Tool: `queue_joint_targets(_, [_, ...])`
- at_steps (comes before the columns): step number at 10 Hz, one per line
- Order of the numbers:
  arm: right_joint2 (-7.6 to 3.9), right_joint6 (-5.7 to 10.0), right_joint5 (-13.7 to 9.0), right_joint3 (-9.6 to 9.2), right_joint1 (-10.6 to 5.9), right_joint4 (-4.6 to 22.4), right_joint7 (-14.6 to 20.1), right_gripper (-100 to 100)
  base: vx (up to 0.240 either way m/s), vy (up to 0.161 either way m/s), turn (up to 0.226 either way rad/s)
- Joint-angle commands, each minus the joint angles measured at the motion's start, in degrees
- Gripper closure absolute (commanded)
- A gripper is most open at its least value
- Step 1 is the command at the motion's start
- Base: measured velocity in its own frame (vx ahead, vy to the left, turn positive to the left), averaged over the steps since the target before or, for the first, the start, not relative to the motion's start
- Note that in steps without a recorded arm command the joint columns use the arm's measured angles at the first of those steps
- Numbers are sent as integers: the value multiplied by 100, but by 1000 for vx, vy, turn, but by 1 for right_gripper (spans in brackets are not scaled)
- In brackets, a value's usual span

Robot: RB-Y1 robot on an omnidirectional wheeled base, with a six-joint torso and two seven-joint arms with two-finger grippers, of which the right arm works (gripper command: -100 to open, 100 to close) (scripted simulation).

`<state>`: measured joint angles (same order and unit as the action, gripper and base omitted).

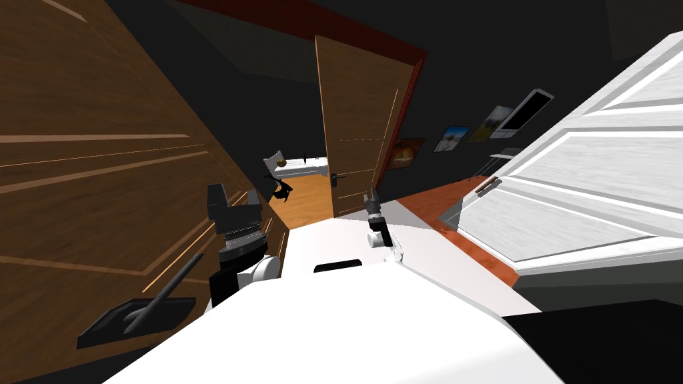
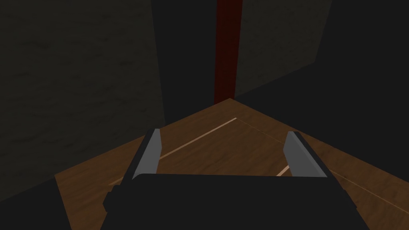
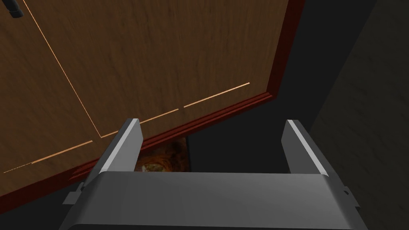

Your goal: Pull the door open

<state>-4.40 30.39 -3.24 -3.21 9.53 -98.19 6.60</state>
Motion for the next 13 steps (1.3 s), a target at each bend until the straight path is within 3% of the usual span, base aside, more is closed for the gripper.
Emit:
queue_joint_targets(1, [-37, 15, -7, -5, -72, 224, 26, -100, 58, 12, 13])
queue_joint_targets(2, [-68, 15, -10, -18, -233, 408, 47, -100, 62, 10, 18])
queue_joint_targets(3, [-68, 15, -10, -18, -233, 488, 47, -100, 46, 10, 12])
queue_joint_targets(5, [-129, 15, -15, -44, -560, 886, 91, -100, 68, 12, 26])
queue_joint_targets(6, [-129, 15, -15, -44, -560, 1023, 91, -100, 60, 19, 13])
queue_joint_targets(7, [-158, 15, -18, -57, -725, 1237, 113, -100, 54, 21, 24])
queue_joint_targets(8, [-158, 15, -18, -57, -725, 1295, 113, -100, 47, 8, 6])
queue_joint_targets(10, [-217, 15, -23, -83, -1056, 1721, 157, -100, 67, 14, 26])
queue_joint_targets(11, [-217, 15, -23, -83, -1056, 1838, 157, -100, 63, 20, 12])
queue_joint_targets(12, [-245, 15, -26, -96, -1222, 2029, 179, -100, 61, 10, 18])
queue_joint_targets(13, [-245, 15, -26, -96, -1222, 2110, 179, -100, 47, 0, 14])
